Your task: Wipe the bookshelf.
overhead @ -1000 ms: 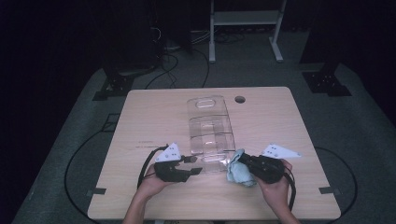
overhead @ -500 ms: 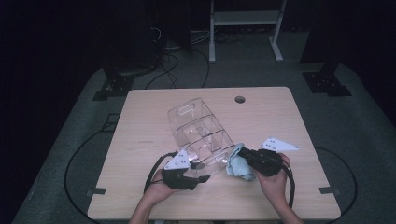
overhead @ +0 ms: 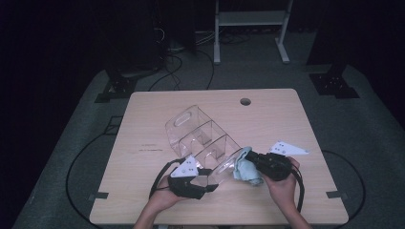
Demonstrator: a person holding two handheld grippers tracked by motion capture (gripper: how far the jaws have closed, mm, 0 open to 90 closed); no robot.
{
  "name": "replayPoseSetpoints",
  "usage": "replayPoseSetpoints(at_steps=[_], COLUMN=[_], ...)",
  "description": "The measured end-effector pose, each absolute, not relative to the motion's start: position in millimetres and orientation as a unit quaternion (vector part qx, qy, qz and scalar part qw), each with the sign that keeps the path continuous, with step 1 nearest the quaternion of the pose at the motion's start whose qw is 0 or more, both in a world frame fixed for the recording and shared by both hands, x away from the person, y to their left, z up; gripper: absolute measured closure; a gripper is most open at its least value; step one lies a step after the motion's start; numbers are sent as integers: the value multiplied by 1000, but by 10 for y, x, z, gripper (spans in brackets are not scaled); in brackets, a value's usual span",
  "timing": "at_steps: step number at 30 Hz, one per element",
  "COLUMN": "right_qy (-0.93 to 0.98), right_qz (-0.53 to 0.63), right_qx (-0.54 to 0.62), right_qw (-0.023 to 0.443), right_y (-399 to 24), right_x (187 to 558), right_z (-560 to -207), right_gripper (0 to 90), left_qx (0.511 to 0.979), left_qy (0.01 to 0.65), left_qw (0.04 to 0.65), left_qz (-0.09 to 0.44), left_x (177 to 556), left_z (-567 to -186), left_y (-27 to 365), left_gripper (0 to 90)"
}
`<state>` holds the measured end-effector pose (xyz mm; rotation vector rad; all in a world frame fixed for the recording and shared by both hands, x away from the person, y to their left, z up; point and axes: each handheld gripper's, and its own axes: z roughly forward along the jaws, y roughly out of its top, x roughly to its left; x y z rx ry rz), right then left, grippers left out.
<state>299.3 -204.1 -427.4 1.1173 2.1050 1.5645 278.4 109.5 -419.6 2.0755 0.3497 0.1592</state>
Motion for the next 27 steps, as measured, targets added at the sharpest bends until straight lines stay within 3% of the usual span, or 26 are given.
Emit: replayPoseSetpoints(at_steps=[17, 27], right_qy=[732, 733], right_qz=[549, 549], right_qx=[378, 378], right_qw=[138, 136], right_y=[-2081, -2114], right_x=[2865, 2834], right_z=[-4247, -4262], right_gripper=[851, 851], left_qx=[837, 827], left_qy=[198, 231], left_qw=[494, 488], left_qz=[128, 156], left_x=[2907, 3040], left_z=[-3999, -4004], left_y=[1534, 1601], left_gripper=[399, 265])
